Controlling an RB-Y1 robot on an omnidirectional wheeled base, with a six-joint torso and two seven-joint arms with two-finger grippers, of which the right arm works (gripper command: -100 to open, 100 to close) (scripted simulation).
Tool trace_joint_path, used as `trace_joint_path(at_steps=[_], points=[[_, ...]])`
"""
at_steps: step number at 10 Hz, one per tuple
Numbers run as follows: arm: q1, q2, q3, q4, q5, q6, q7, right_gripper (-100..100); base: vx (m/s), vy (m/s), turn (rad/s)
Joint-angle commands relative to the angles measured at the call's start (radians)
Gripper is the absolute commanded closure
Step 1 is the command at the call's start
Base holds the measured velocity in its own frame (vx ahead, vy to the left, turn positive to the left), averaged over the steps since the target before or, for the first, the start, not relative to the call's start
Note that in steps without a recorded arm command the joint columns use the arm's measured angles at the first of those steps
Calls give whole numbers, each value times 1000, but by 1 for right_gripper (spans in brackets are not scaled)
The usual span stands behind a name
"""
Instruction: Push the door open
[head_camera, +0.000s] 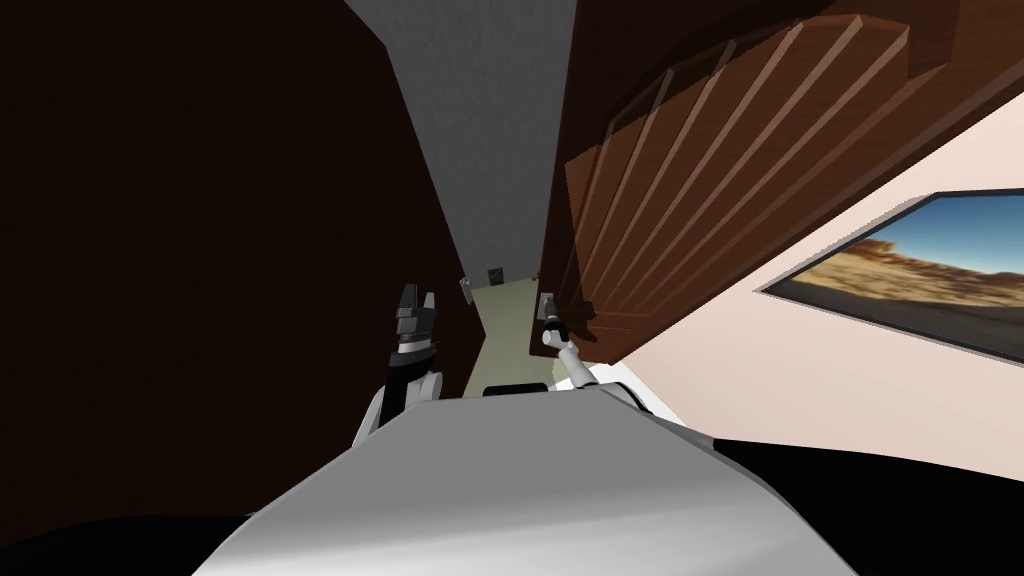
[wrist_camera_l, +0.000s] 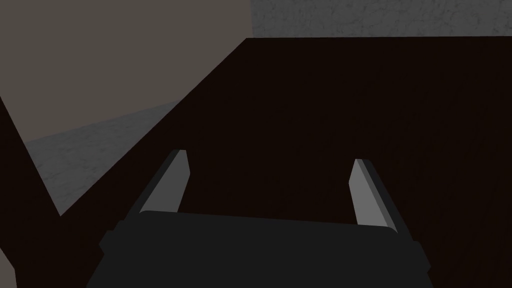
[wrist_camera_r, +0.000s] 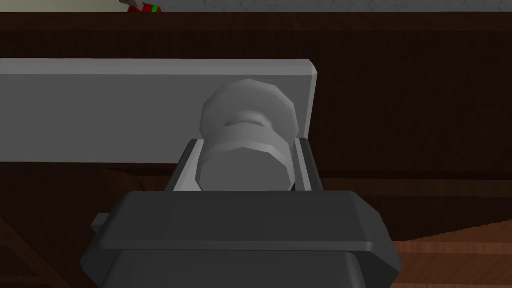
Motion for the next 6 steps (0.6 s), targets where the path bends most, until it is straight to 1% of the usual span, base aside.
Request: trace_joint_path(at_steps=[1, 2, 3, 5, 6], points=[[-1, 0, 0, -1, 0, -1, 0, 100, -11, 2, -1], [-1, 0, 0, -1, 0, -1, 0, 100, 0, 0, 0], [-10, -11, -21, 15, -17, -17, 23, 100, 87, -3, 33], [-22, -19, -43, 30, -35, -36, 47, 100, 187, -11, 21], [-22, -19, -43, 30, -35, -36, 47, 100, 130, -13, 20]])
